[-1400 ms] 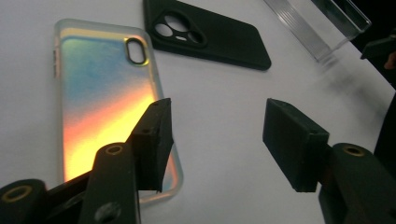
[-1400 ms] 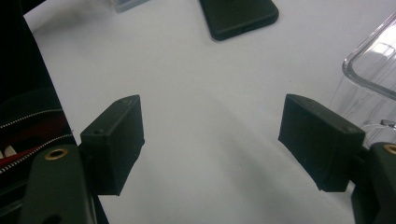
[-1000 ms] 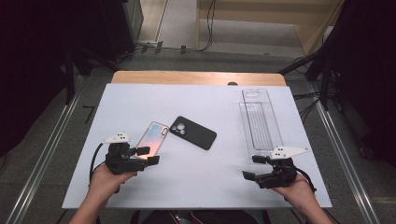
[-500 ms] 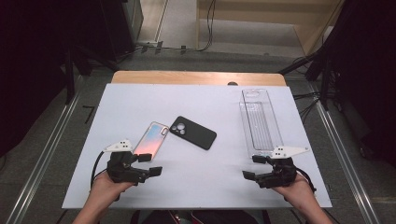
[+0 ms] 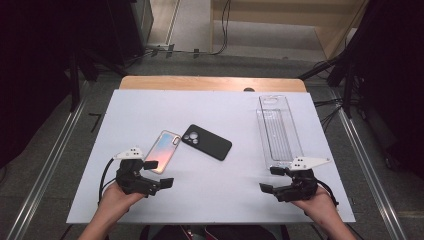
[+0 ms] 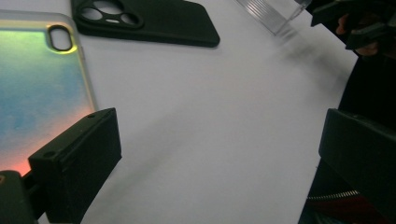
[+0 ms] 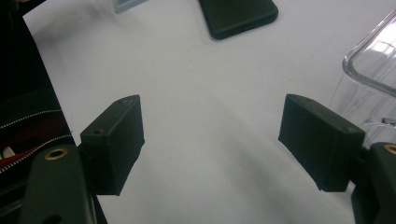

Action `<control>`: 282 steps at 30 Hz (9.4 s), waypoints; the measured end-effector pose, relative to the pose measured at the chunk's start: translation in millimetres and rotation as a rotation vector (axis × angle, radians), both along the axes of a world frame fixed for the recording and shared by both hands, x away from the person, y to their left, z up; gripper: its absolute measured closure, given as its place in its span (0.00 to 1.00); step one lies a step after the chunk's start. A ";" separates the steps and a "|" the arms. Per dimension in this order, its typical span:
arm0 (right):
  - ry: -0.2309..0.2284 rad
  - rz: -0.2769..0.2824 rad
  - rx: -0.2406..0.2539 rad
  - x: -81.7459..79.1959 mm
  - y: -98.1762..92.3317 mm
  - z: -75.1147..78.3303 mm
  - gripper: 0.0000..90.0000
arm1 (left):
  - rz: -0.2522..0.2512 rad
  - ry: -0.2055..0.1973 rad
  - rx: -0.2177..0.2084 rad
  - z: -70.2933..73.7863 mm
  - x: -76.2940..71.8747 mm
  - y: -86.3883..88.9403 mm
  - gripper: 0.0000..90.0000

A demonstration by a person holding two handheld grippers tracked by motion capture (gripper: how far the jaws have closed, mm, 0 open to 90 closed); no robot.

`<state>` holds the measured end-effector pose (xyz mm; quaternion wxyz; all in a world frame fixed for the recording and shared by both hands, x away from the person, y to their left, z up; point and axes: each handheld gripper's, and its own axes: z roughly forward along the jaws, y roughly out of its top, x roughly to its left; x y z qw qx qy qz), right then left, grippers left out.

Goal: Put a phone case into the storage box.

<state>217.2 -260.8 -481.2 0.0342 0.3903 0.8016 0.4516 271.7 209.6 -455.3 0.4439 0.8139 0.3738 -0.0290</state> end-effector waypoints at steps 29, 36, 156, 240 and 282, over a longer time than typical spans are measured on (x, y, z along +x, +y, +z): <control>0.000 0.001 -0.007 0.2 0.1 -0.4 0.23 | 0.178 -0.041 0.115 0.9 56.5 -4.5 0.00; 0.000 0.001 -0.006 0.0 0.1 -0.3 0.23 | 0.207 -0.061 0.143 -0.2 66.7 -7.5 0.00; -0.036 0.005 0.015 -2.1 2.9 7.1 0.23 | 0.242 -0.118 0.151 3.7 43.3 -44.5 0.19; 0.191 -0.151 0.229 64.6 95.7 49.7 0.30 | 0.344 -0.418 -0.031 -25.8 -36.1 -139.9 0.19; 0.299 -0.197 0.286 84.1 109.5 57.7 0.86 | 0.331 -0.356 -0.119 -20.8 -42.2 -146.1 0.18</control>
